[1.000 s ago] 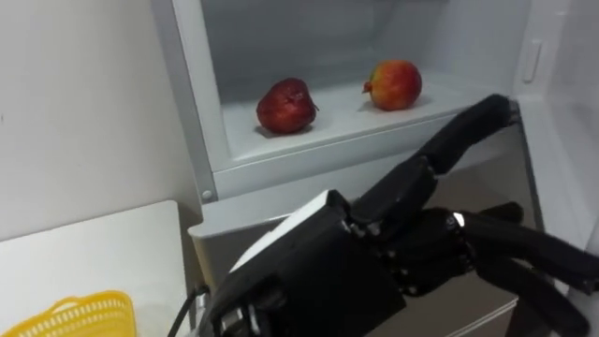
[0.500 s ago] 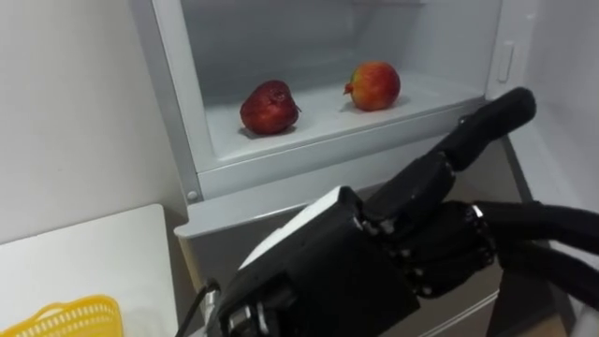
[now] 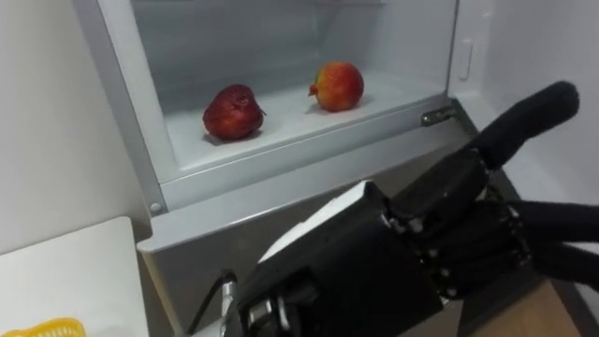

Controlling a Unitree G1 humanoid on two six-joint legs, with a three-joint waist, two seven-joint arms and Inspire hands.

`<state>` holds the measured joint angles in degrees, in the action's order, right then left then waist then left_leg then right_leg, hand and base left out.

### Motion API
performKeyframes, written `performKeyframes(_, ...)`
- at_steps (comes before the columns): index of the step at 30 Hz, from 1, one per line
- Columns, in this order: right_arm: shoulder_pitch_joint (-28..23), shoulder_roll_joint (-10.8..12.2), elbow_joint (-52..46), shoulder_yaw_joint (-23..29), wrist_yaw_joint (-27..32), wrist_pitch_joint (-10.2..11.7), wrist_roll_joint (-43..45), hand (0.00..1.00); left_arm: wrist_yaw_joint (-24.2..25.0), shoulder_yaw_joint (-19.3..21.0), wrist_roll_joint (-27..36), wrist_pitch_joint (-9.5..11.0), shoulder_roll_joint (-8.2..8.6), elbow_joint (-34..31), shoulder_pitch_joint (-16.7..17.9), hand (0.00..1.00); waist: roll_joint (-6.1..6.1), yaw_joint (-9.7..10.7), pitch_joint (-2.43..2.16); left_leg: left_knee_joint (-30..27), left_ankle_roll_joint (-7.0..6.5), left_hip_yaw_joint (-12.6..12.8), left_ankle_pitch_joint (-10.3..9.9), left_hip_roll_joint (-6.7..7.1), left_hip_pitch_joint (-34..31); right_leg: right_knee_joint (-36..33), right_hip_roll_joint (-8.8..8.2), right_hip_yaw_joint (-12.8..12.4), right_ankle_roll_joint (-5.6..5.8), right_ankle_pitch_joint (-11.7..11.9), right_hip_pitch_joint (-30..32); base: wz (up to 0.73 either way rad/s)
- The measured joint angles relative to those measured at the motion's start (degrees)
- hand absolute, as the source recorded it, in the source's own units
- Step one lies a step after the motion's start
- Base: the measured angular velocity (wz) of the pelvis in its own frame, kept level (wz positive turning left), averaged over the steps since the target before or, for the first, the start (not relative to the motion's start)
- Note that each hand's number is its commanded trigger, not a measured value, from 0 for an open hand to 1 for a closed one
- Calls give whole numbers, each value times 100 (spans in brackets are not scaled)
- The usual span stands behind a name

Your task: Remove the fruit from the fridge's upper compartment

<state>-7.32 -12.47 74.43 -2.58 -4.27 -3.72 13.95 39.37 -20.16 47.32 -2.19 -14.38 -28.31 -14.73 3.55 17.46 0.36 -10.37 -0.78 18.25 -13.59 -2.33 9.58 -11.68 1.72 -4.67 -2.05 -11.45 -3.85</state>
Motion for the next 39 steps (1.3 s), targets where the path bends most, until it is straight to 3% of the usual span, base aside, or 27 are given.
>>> performKeyframes(5, 84, -18, 166, 0, -110, -4, -68, 0, 36, -285, 0, -7, 1, 42, -287, 0, 34, 102, 18, 0, 0, 38, 0, -1, 10, 10, 8, -28, 0, 0, 8, -2)
performKeyframes(14, 109, -137, 167, -57, -30, 25, -542, 0, -48, -689, 170, -24, 186, 299, -779, 0, 76, 192, 19, 37, 1, 105, 1, -10, 116, -2, 50, -189, -11, 8, -10, -10)
performKeyframes(26, 192, -244, 339, -51, 55, 65, -631, 0, -59, -763, 495, -21, 191, 492, -794, 0, 31, 421, 51, 96, 1, 212, 0, -17, 212, -2, 84, -333, -14, 10, -58, -6)
performKeyframes(39, 148, -251, 328, -41, 96, 131, -629, 0, -126, -719, 486, -3, 132, 432, -794, 0, 18, 352, 49, 99, 1, 178, 0, -18, 174, -3, 85, -303, -14, 10, 3, -1)
